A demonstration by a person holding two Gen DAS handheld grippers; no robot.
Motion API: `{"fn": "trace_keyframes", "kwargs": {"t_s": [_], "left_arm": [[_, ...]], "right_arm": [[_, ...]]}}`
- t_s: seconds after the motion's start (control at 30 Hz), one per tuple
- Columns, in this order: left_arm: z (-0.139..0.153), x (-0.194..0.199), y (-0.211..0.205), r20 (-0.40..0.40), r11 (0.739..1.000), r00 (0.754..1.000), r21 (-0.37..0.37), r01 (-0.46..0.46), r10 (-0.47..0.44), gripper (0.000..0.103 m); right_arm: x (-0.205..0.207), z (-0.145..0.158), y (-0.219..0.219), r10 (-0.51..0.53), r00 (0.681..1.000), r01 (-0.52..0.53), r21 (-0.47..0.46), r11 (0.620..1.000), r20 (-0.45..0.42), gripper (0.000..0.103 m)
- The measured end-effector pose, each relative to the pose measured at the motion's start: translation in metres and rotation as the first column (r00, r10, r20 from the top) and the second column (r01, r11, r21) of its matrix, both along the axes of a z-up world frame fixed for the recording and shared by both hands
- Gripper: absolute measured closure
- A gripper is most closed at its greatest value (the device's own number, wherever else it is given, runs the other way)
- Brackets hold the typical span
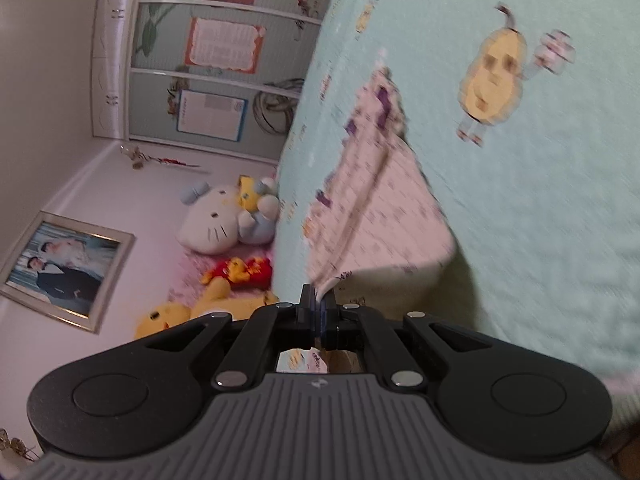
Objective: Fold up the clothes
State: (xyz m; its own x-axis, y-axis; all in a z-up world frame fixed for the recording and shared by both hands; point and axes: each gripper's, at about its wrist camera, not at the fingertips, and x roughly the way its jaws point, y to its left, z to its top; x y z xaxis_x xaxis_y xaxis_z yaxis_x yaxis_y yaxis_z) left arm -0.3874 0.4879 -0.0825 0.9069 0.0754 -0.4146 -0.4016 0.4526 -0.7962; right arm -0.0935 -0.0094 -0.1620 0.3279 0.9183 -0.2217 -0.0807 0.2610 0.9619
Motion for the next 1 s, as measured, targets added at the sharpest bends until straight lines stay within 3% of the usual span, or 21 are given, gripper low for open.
{"fn": "trace_keyframes", "kwargs": {"t_s": [0.13,0.47,0.63,1.0], "left_arm": [[0.014,0.035,0.015,0.004,1.0,1.0,0.022,0.009,-0.009,0.098],[0.029,0.146,0.064,-0.054,0.997,0.998,0.07,0.028,-0.024,0.098],[0.017,0.212,0.102,-0.096,0.998,0.995,0.066,0.014,-0.007,0.097],[-0.051,0.343,0.186,-0.266,1.0,0.964,0.005,0.008,-0.006,0.097]], "right_arm": [[0.031,0.014,0.019,-0.026,1.0,0.026,0.032,0.999,0.004,0.102],[0.132,0.024,0.081,-0.06,0.998,0.06,-0.014,0.998,-0.003,0.102],[0.2,0.013,0.114,-0.088,0.996,0.088,-0.027,0.996,-0.03,0.102],[0.327,-0.045,0.185,-0.148,0.984,0.136,-0.114,0.984,-0.103,0.102]]}}
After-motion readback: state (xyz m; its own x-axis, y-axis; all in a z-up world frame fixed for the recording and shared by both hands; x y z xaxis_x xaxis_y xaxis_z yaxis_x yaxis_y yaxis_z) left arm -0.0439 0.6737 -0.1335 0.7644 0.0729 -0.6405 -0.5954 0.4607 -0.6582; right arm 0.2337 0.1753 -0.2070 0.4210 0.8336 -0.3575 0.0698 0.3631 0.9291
